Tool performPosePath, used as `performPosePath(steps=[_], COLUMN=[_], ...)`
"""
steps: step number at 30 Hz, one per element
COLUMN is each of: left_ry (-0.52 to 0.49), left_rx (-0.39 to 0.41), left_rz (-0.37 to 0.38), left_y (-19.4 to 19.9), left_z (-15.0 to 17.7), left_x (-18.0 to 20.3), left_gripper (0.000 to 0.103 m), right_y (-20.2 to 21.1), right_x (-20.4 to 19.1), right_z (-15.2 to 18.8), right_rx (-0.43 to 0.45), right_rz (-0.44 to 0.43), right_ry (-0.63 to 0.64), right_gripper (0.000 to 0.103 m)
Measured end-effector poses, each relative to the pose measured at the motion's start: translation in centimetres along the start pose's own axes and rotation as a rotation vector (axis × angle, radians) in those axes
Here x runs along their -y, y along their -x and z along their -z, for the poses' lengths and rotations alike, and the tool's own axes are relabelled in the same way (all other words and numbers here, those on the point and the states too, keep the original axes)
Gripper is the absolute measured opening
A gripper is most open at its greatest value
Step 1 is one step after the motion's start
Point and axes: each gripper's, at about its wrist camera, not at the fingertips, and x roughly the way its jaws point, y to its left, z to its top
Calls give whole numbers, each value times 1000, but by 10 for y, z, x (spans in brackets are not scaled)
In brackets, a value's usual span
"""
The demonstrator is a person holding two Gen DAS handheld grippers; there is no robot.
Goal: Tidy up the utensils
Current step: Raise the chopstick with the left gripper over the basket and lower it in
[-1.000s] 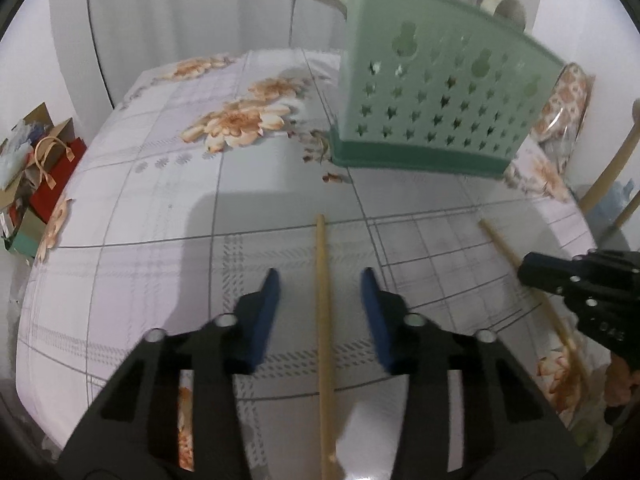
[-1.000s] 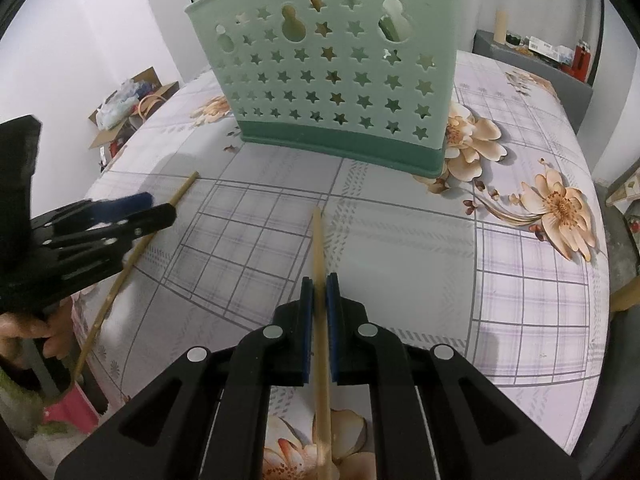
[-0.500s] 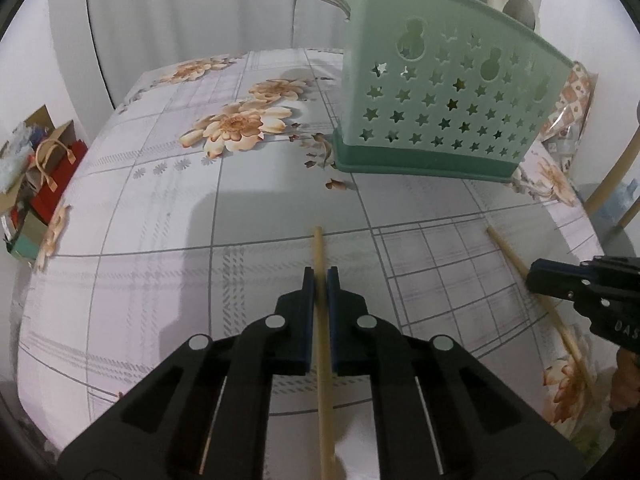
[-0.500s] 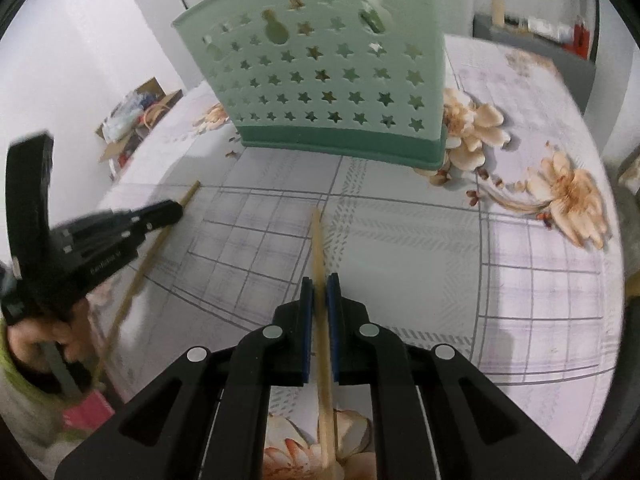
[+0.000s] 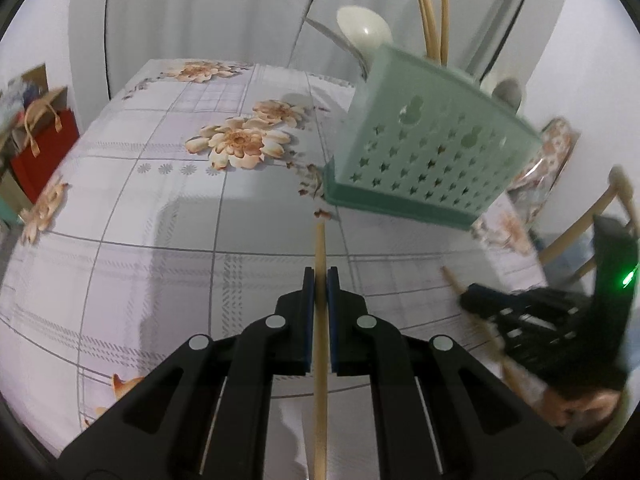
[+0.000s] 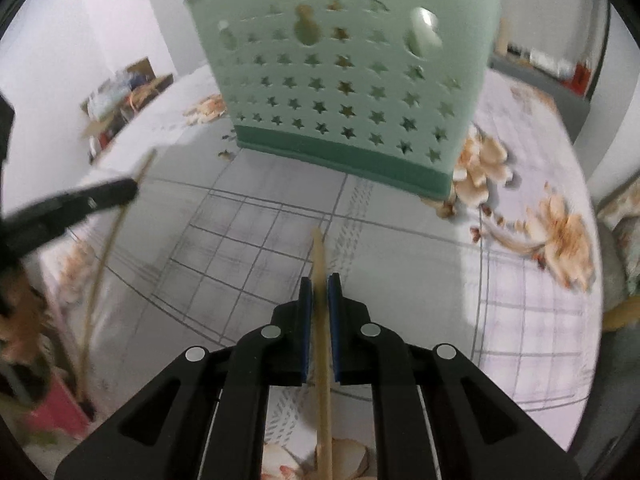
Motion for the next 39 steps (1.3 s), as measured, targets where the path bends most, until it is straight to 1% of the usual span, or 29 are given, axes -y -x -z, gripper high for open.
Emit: performPosePath(steps=[4, 5, 6, 10, 13, 17, 21, 22, 26, 30, 35, 39], left_ry=[67, 82, 94, 125, 126, 109, 63, 47, 8, -42, -76, -80], left_rx=[23, 30, 38, 68, 97, 162, 251, 288, 391, 506, 590, 602], left_rz=[71, 84, 95, 133, 148, 166, 173, 177, 194, 206, 199, 170], left_y=[12, 16, 19, 31, 43, 65, 89, 98, 122, 145, 150, 134], left_z=[-1, -2, -3, -7, -13, -30, -52, -61, -91, -125, -152, -164], left_x=[-5, -6, -7, -9, -7, 2, 19, 25, 44, 69, 94, 105], left_gripper=[5, 5, 5, 5, 5, 5, 5, 5, 5, 5, 5, 4], right_y=[-2, -3, -3, 1, 13, 38, 61, 67, 85, 95, 100, 98], right_x=[2, 4, 6, 14, 22, 33, 44, 47, 55, 59, 64, 67], right_z=[-2, -3, -4, -4, -6, -8, -11, -12, -12, -10, -6, -4], right_rx=[12, 9, 4, 12, 49, 123, 176, 189, 245, 272, 281, 270], right_rz=[-7, -24, -41, -99, -147, -200, -249, -253, -279, -290, -301, -300], right_ry=[-11, -22, -37, -92, -134, -177, -206, -209, -217, -217, -222, -227], right_gripper=[15, 7, 6, 6, 6, 6, 6, 6, 6, 6, 6, 6])
